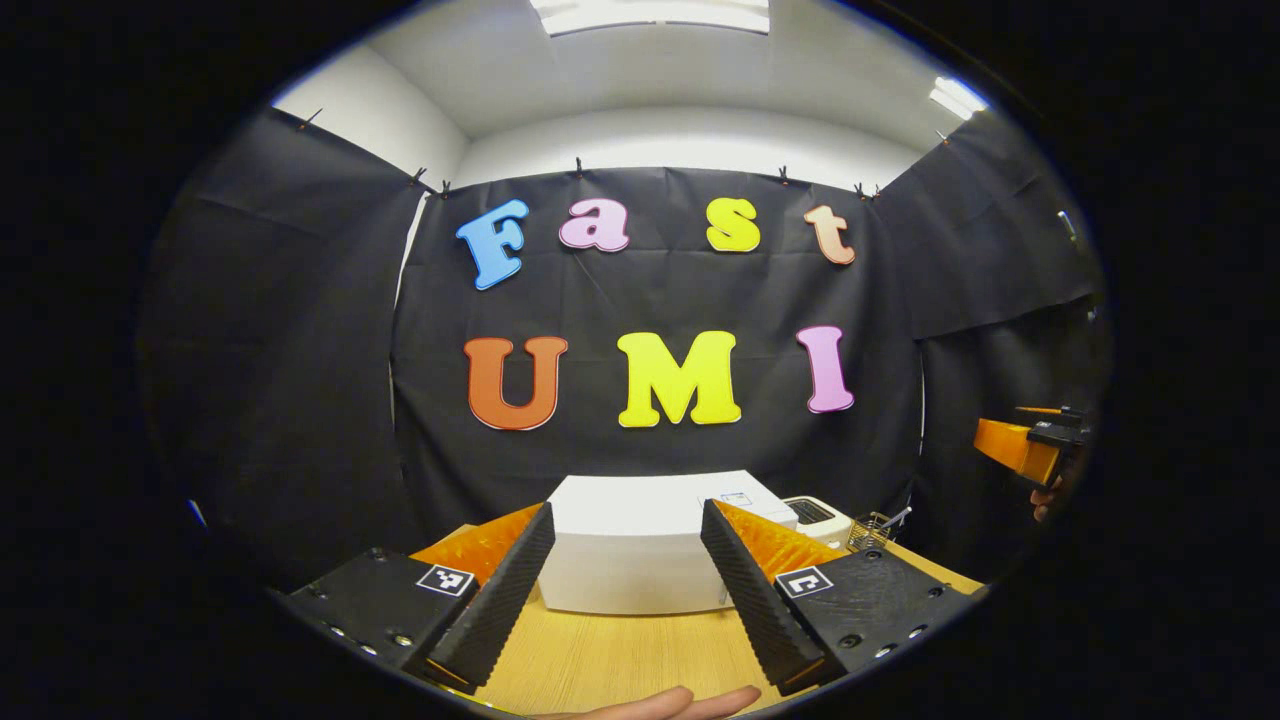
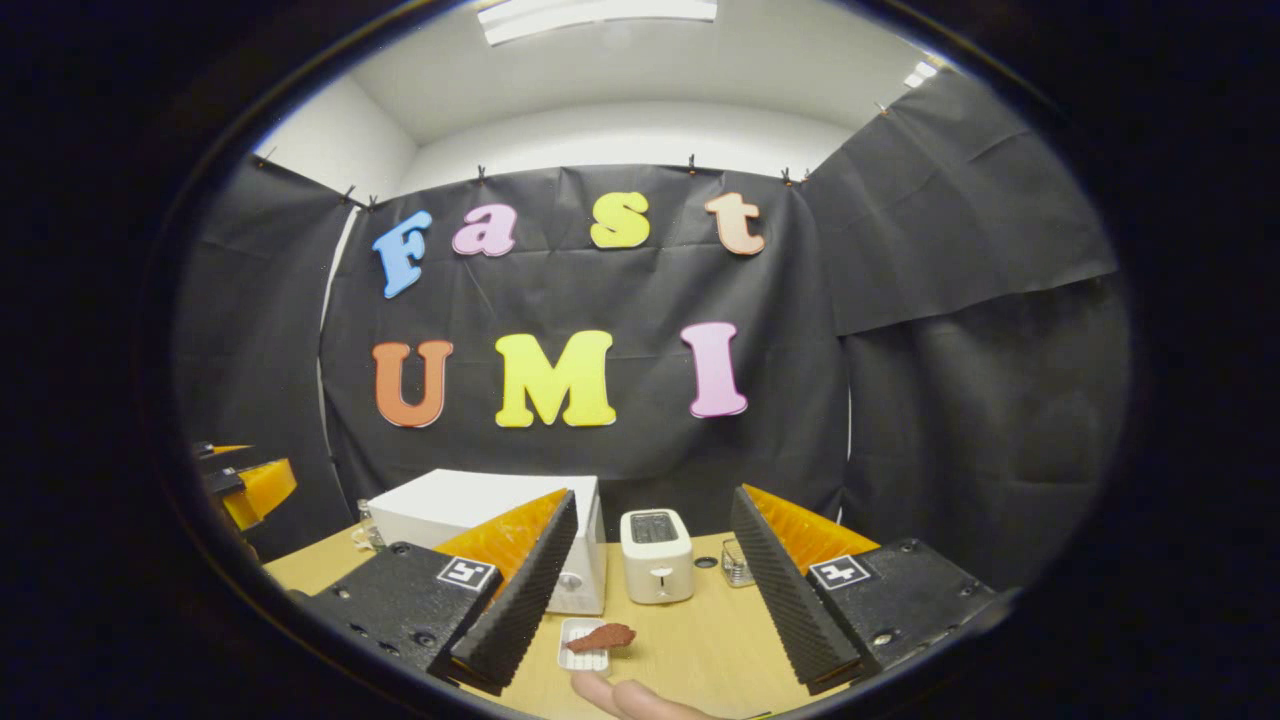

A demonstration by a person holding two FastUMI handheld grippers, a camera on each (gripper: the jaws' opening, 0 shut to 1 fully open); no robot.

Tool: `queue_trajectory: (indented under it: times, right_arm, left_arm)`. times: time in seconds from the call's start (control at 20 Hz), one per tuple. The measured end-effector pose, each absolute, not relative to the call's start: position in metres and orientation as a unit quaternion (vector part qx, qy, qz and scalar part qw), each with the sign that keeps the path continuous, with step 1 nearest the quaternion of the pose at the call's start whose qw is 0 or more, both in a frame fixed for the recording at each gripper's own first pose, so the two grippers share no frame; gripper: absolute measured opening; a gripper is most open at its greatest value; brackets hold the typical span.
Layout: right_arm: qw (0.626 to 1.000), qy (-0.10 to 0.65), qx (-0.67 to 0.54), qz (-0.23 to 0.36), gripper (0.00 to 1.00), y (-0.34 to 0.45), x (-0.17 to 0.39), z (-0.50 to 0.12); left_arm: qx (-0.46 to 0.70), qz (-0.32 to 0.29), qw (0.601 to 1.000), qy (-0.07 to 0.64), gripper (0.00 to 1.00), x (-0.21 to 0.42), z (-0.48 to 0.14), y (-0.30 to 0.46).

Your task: Open the microwave oven with the left hand, put the food in, and close the microwave oven.

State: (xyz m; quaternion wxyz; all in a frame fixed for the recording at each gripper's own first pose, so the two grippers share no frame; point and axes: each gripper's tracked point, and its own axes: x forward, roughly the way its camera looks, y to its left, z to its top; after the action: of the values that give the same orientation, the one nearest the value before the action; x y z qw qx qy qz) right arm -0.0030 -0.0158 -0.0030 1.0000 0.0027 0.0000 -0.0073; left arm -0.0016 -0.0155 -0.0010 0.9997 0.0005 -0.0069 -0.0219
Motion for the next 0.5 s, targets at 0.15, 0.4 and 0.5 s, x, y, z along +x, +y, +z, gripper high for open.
queue_trajectory:
  times: [0.15, 0.4, 0.5]
  right_arm:
    - [1.000, 0.000, 0.003, -0.010, 0.99, -0.019, -0.003, -0.002]
    - [1.000, -0.001, 0.000, -0.008, 0.99, -0.019, -0.003, -0.002]
    - [1.000, -0.003, 0.000, -0.010, 0.99, -0.021, -0.003, -0.002]
  left_arm:
    - [0.009, -0.023, 1.000, -0.004, 0.93, -0.001, -0.004, -0.017]
    - [0.008, -0.030, 1.000, 0.000, 0.93, 0.001, -0.009, -0.025]
    - [0.007, -0.033, 0.999, 0.001, 0.93, 0.003, -0.012, -0.029]
